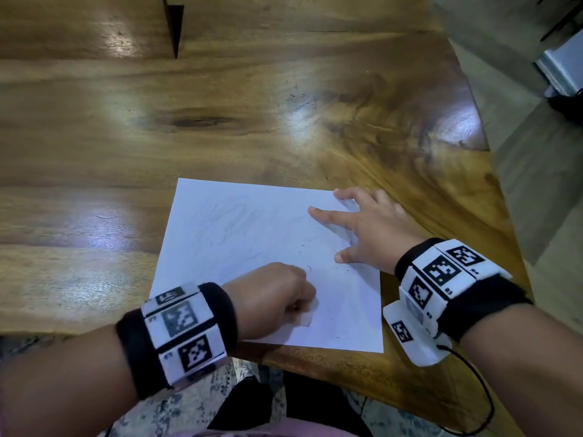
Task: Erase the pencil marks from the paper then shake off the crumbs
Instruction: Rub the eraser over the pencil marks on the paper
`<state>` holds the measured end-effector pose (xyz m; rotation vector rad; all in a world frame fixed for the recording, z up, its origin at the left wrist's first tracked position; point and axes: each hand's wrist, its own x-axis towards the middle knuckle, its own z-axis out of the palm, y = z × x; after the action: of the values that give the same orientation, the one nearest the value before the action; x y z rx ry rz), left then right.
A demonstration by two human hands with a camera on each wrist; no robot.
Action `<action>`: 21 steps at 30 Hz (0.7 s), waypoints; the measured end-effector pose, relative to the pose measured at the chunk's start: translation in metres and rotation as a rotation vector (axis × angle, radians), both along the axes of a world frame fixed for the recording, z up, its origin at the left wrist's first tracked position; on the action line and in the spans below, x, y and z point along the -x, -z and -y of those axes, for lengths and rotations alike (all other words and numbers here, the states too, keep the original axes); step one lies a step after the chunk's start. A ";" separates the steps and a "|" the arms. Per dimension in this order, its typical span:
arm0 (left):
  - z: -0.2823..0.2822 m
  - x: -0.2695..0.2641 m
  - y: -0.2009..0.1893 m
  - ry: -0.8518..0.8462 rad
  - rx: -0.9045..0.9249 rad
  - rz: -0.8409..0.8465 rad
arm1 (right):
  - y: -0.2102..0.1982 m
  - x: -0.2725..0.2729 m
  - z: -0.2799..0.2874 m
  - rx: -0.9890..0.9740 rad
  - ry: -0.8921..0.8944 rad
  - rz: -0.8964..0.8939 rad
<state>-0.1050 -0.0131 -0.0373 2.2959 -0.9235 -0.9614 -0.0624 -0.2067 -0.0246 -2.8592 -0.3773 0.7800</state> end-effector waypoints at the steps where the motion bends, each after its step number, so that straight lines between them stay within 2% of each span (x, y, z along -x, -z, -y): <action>1: 0.003 -0.003 -0.002 -0.009 0.018 0.026 | 0.000 0.000 -0.001 0.005 0.000 -0.001; 4: 0.025 -0.033 -0.008 -0.179 0.041 0.212 | 0.000 0.001 -0.002 0.005 0.002 0.011; 6: 0.029 -0.039 -0.006 -0.191 0.019 0.254 | 0.000 0.001 -0.002 -0.002 0.005 0.003; 11: -0.002 0.004 0.001 0.078 0.013 0.050 | -0.001 0.001 -0.001 -0.006 0.006 -0.002; 12: 0.000 0.003 0.001 0.077 0.015 0.052 | -0.001 0.001 -0.001 -0.003 0.007 -0.005; 17: 0.031 -0.030 -0.002 -0.149 0.027 0.236 | 0.000 0.003 -0.003 -0.002 0.014 0.001; 19: 0.024 -0.019 0.002 -0.111 0.056 0.198 | 0.000 0.003 -0.002 -0.006 0.017 -0.008; 21: 0.009 0.001 0.002 0.007 0.067 0.085 | 0.000 0.002 -0.001 0.000 0.016 -0.020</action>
<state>-0.1064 -0.0226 -0.0393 2.2936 -0.9845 -0.8291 -0.0641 -0.2053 -0.0241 -2.8488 -0.3507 0.8053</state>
